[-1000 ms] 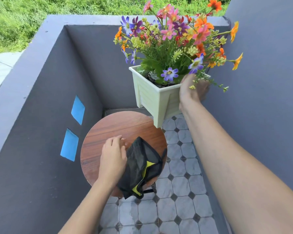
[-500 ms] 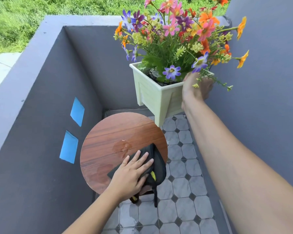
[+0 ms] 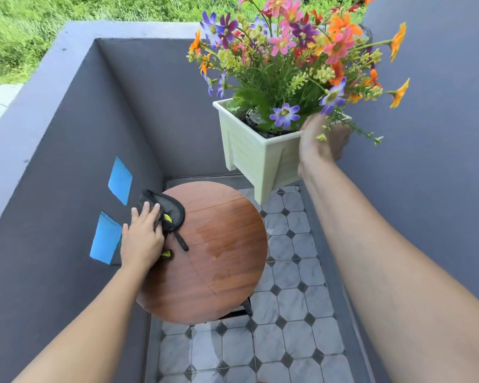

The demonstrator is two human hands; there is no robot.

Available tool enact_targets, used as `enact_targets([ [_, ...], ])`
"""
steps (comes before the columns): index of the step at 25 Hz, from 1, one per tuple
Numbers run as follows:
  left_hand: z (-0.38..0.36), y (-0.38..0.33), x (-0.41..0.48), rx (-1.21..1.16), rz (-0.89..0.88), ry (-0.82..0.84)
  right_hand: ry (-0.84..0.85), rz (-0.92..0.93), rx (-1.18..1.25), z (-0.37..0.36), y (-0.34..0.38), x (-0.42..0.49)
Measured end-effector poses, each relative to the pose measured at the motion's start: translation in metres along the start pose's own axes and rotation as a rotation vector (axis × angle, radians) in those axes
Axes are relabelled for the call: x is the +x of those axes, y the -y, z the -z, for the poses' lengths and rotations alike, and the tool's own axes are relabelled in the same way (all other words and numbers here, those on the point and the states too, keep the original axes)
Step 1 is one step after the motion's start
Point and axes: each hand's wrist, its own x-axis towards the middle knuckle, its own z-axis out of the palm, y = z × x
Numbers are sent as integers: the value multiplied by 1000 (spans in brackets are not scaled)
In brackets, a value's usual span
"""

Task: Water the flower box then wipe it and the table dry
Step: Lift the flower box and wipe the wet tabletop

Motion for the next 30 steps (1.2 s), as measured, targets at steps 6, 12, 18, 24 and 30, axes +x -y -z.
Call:
enact_targets([
  [6, -29, -64, -73, -57, -498, 132, 24, -27, -15, -3, -4, -1],
  [12, -44, -80, -88, 46, -814, 164, 25, -15, -5, -4, -6, -8],
  [18, -20, -20, -8, -49, -146, -27, 30, -26, -3, 3, -10, -9],
  [24, -12, -32, -2, -136, -134, 38, 45, -20, 15, 6, 0, -10],
  [30, -37, -67, -68, -167, -669, 249, 40, -5, -5, 11, 1, -10],
])
